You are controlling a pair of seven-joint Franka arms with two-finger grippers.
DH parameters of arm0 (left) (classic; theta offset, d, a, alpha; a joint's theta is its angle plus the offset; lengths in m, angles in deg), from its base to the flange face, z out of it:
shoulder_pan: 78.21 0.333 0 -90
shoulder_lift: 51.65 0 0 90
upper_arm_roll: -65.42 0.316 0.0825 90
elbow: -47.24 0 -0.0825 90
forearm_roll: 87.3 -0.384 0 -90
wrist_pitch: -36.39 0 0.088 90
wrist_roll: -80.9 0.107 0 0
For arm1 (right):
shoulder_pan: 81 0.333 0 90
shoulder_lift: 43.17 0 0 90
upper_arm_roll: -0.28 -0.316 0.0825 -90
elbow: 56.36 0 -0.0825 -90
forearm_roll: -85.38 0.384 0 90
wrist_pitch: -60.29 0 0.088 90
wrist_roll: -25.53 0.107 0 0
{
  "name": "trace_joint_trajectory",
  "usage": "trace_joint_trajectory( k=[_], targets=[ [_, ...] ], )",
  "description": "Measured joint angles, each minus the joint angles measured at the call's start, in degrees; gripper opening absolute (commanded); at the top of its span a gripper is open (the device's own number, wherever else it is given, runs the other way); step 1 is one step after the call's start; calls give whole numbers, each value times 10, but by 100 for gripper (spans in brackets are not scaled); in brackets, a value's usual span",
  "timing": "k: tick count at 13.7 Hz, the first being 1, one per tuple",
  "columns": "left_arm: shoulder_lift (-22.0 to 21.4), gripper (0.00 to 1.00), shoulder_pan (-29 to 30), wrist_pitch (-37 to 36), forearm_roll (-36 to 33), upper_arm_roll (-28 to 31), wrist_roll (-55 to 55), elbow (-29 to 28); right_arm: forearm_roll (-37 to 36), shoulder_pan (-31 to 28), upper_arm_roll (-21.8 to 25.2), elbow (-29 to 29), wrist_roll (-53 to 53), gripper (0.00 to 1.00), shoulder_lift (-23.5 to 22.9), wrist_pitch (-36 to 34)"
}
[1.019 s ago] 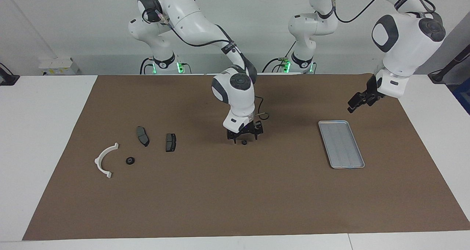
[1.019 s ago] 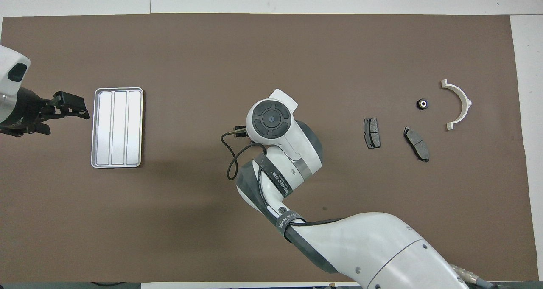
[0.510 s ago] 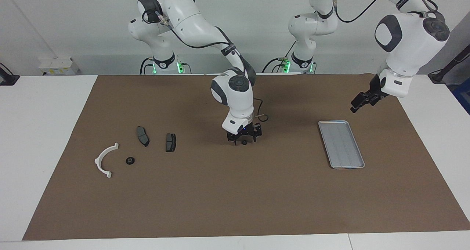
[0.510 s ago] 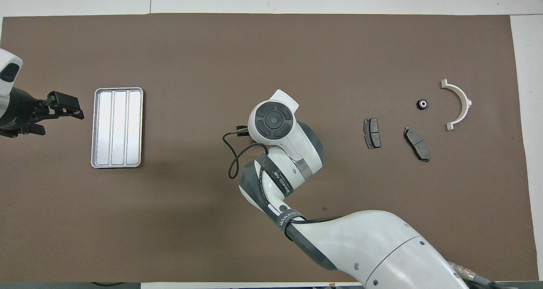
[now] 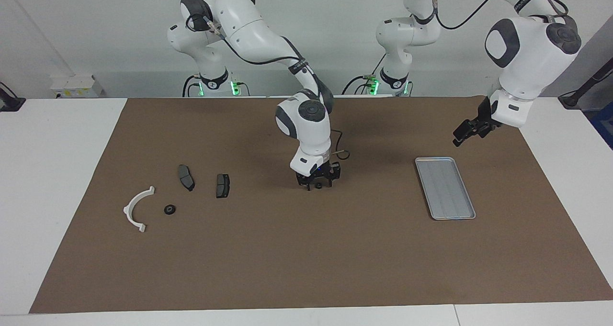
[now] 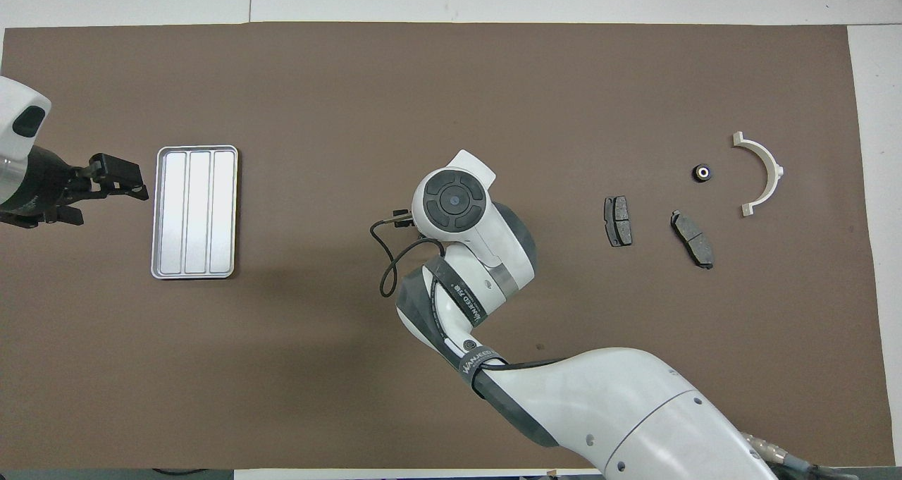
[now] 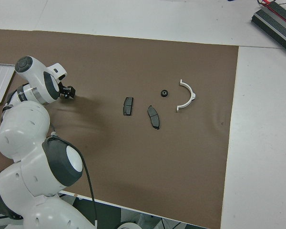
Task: Place bearing gear from tray to pile
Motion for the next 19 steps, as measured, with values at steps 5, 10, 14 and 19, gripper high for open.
trace_joint_trajectory(
  k=[5,10,14,19],
  targets=[
    [-1,100,0,-61,0,-6,1,41,0,0,1,0,0,3,2,-2],
    [-2,100,2,-89,0,-11,20,81,0,-4,1,1,-4,0,3,-2],
    [-2,100,3,-79,-19,-10,48,82,0,-65,4,29,-92,0,4,-44],
    [-2,100,8,-77,-23,-9,58,82,4,-201,3,63,-295,0,17,-120]
  ],
)
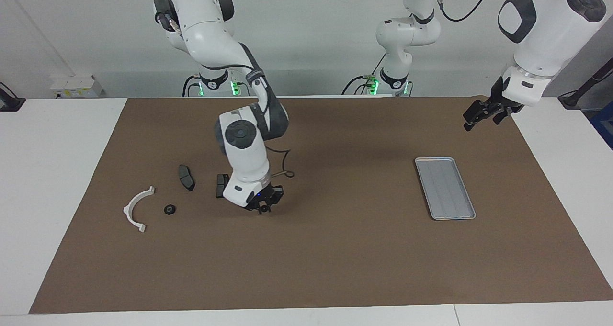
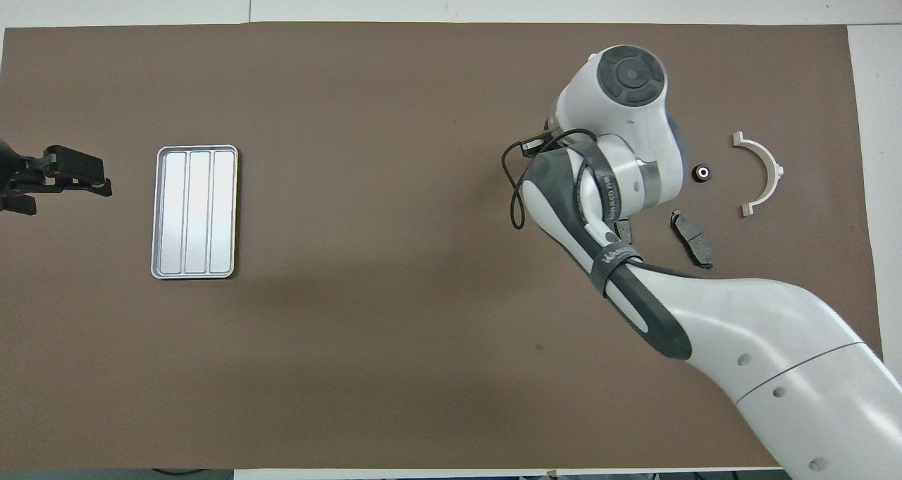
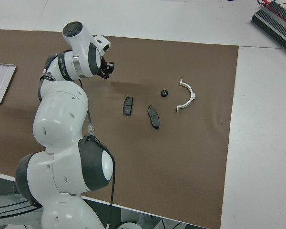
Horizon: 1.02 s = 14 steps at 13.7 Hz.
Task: Place bearing gear from tray to pile
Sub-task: 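Lower the gear beside the bearing near the arc and open the right gripper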
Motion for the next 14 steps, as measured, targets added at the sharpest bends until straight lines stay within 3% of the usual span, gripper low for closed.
trace_joint_trajectory(
  k=[7,14],
  targets=[
    [0,100,0,-4,0,0,2,0,2,-122,-1,-28,-124,0,1,-22],
    [0,100,0,2,0,-6,3,0,2,-142,-2,-83,-143,0,17,-7]
  ],
)
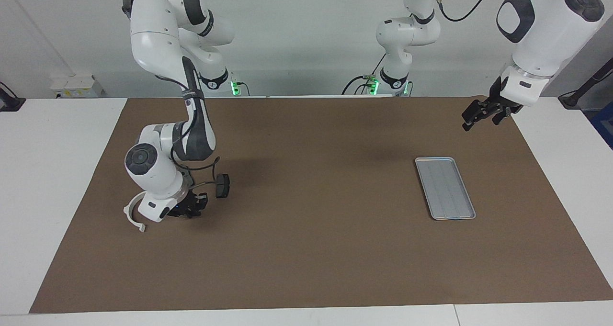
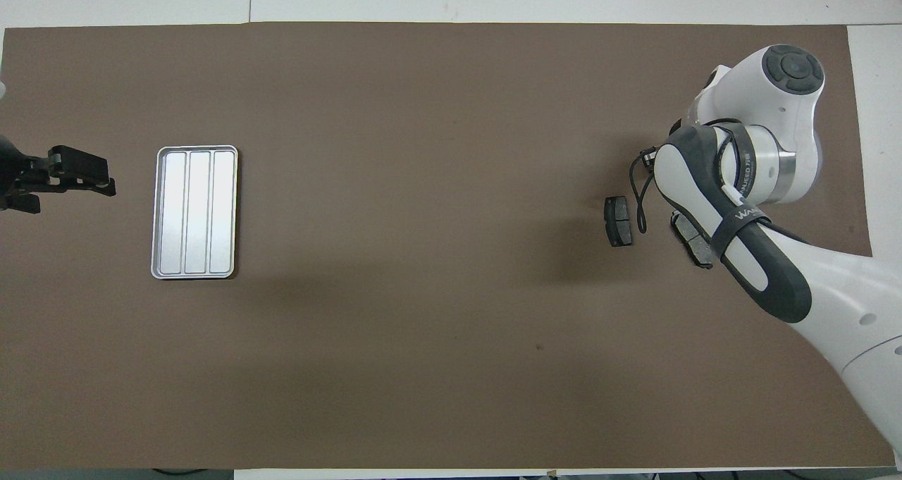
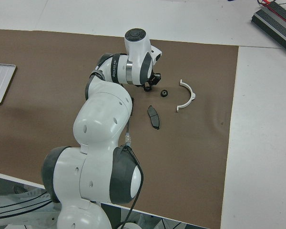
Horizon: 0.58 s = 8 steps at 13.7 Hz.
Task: Place bearing gear from tray to pile
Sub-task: 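Lower the gear beside the bearing near the arc and open the right gripper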
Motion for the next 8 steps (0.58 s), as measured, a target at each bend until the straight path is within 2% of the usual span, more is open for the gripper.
trace_joint_trajectory(
  k=[4,5,7,8],
  targets=[
    [0,100,0,1,0,0,7,-1,0,0,-1,-40,0,0,21,37],
    [1,100,0,4,0,0,8,-1,0,0,-1,-48,0,3,25,44],
    [4,100,0,8,0,0,9,-1,0,0,-1,-59,0,59,31,56],
    [5,100,0,8,0,0,10,-1,0,0,-1,-63,0,78,33,57]
  ],
)
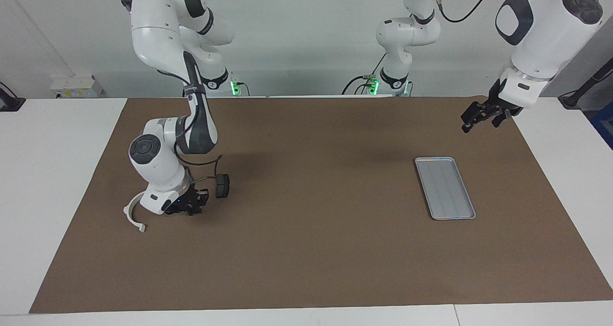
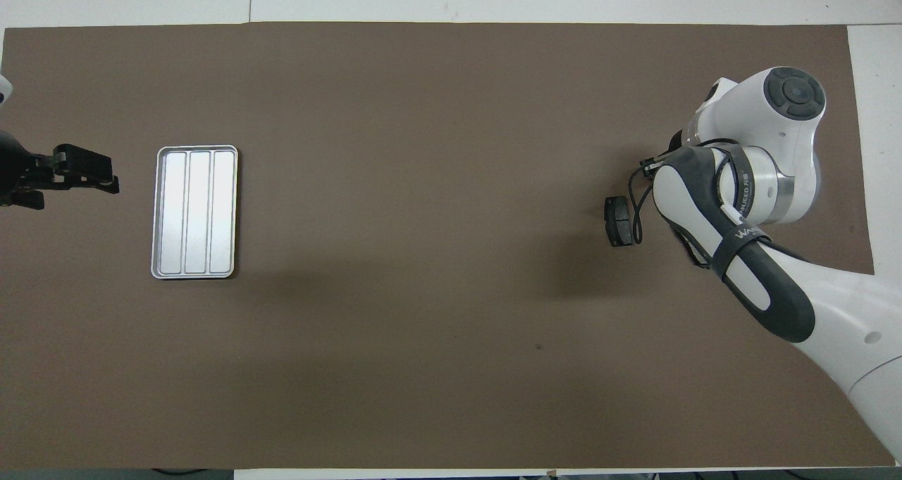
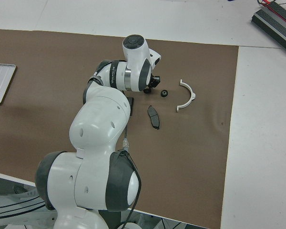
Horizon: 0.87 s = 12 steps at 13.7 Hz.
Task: Place bearing gear from tray to pile
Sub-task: 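Lower the gear beside the bearing near the arc and open the right gripper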
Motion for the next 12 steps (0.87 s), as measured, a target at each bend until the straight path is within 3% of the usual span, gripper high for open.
trace_joint_trajectory(
  k=[1,5,12],
  targets=[
    [1,100,0,0,0,0,0,0,0,0,-1,-3,2,86,2,-1],
    [0,100,0,0,0,0,1,0,2,3,-13,15,67,100,21,-55],
    [0,100,0,2,0,0,1,0,-9,1,-10,77,103,100,136,-189]
  ],
)
